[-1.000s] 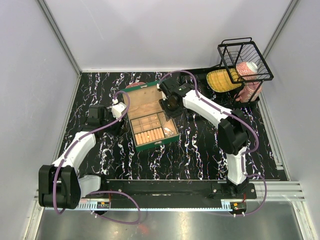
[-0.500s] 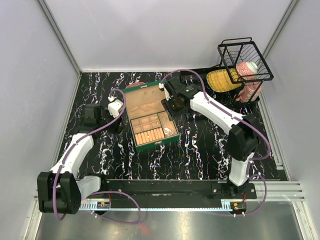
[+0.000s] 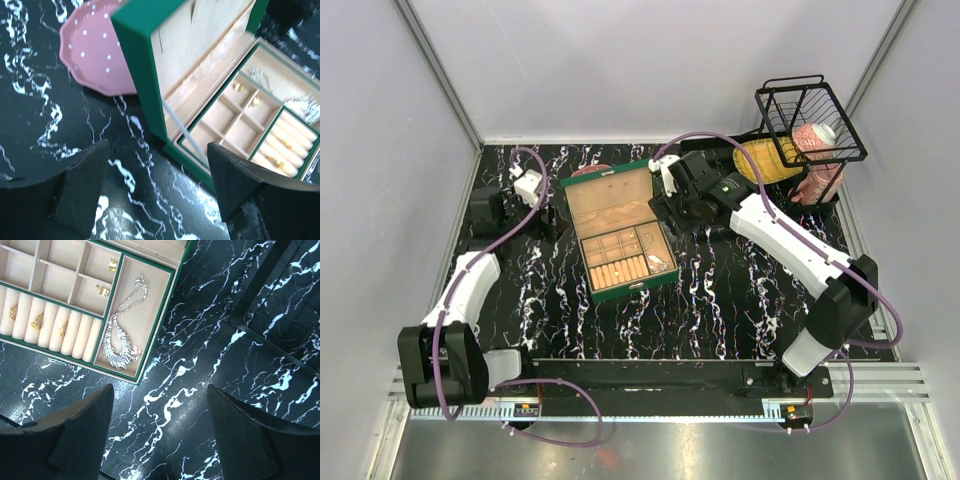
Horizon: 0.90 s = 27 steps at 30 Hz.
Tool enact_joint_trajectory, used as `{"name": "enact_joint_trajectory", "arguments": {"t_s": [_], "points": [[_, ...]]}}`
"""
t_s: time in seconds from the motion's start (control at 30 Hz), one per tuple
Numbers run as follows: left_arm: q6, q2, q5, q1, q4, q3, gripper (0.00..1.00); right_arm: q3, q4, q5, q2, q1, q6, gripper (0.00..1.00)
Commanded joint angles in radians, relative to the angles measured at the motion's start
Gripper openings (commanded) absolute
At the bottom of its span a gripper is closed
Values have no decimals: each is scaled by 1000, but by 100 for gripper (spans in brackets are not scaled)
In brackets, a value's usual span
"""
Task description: Organize the mixed jewelry
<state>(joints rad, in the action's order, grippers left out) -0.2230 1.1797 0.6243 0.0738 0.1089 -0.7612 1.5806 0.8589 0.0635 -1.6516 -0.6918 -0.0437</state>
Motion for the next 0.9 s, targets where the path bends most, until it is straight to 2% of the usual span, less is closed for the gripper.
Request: {"name": "enact_joint_trajectory", "arguments": {"t_s": [0.0, 0.03, 0.1, 0.23, 0.37, 0.53, 0.7, 0.87], "points": [[74, 70, 118, 11, -147, -105, 86, -14, -46, 41, 62, 6, -39, 87], [79, 86, 120, 12, -152, -119, 87, -14, -46, 39, 70, 14, -39, 96], [83, 135, 135, 11, -159, -159, 92, -19, -47, 26, 76, 20, -39, 100], [85, 211, 198, 12, -189, -213, 99, -37, -49, -8, 92, 44, -41, 100], [109, 300, 320, 11, -206, -276, 99, -59, -57, -11, 104, 69, -45, 100], [154, 339, 425, 6, -225, -305, 99, -79, -61, -28, 116, 94, -45, 100], [134, 328, 457, -43, -183, -308, 99, -77, -60, -44, 118, 104, -44, 100], [113, 236, 459, -63, -147, -242, 99, -85, -57, -56, 127, 117, -44, 100]]}}
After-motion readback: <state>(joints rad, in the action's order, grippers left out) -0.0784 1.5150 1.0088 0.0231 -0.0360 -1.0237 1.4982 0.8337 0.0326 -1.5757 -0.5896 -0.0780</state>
